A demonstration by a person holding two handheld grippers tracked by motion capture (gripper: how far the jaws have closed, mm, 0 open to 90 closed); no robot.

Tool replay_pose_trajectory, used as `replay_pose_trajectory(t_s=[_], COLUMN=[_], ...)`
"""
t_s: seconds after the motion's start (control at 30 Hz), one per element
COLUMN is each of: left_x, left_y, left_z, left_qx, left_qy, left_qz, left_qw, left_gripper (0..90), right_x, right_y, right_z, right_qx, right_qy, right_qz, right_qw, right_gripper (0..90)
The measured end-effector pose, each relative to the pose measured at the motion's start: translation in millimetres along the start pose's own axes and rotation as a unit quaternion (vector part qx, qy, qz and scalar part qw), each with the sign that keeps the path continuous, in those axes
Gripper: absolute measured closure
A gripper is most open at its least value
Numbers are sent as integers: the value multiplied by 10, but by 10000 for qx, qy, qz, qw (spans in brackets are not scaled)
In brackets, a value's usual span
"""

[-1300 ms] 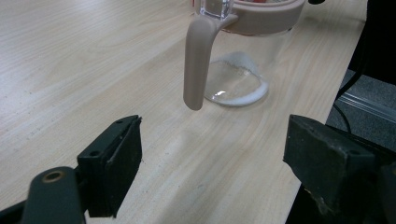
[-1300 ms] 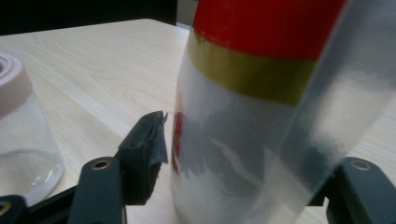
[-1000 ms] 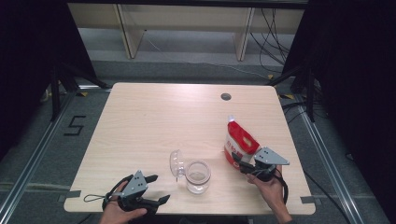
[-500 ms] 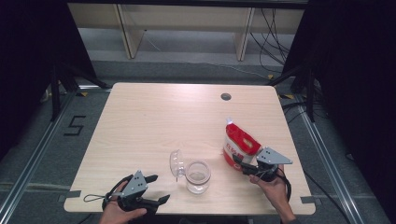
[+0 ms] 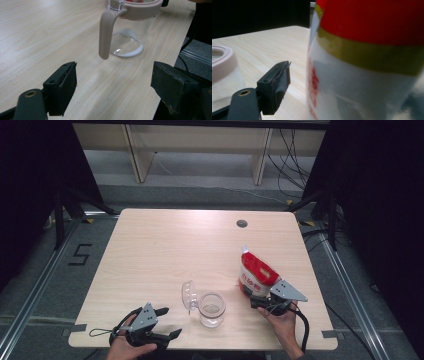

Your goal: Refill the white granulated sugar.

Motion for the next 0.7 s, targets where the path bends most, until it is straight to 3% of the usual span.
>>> replay_pose_trajectory(t_s=[0.07,0.13,0.17,0.23,0.27,0.3,0.33,0.37,0.4,0.43,0.47,0.57,0.7], left_x=[-1,-2,-2,-1,-1,-4,-2,-3,-3,-2,0,2,2], left_y=[-6,3,-2,3,5,6,1,4,13,12,13,10,12], left_z=[8,16,14,17,14,18,12,14,24,22,20,18,19], left_qx=[-36,-59,-42,-61,-49,-47,-78,-67,-38,-48,-50,-73,-69], left_qy=[-1,31,9,40,18,37,-14,0,71,56,53,17,37], left_qz=[17,-24,19,7,5,-2,9,0,-42,-37,-44,-41,-40], left_qw=[10000,10000,10000,10000,10000,10000,10000,10000,10000,10000,10000,10000,10000], left_gripper=[203,204,204,203,204,204,204,204,204,204,204,204,204], right_x=[-1,-16,-18,-24,-33,-33,-45,-78,-99,-123,-122,-120,-124], right_y=[27,29,45,44,30,51,57,71,74,79,114,99,110], right_z=[7,21,23,31,41,49,32,52,52,57,57,80,99], right_qx=[18,27,63,-28,26,60,58,-4,28,-16,55,64,143], right_qy=[-41,69,40,103,154,185,54,175,37,-36,-93,120,116], right_qz=[-112,19,-122,-143,-41,-178,-110,-48,83,107,-56,59,26], right_qw=[9999,10000,9999,9998,9999,9997,9999,9998,10000,9999,9999,9999,9998], right_gripper=[210,225,253,267,277,290,306,309,307,312,320,338,347])
Point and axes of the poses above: each handheld gripper's, and its own axes: z roughly forward along the jaws, x roughly out of its top, y roughly to its right, the point moved 1 cm from there along z, roughly forward along the jaws, and after that the axes turned 3 degrees about x, right-handed, at the moved point
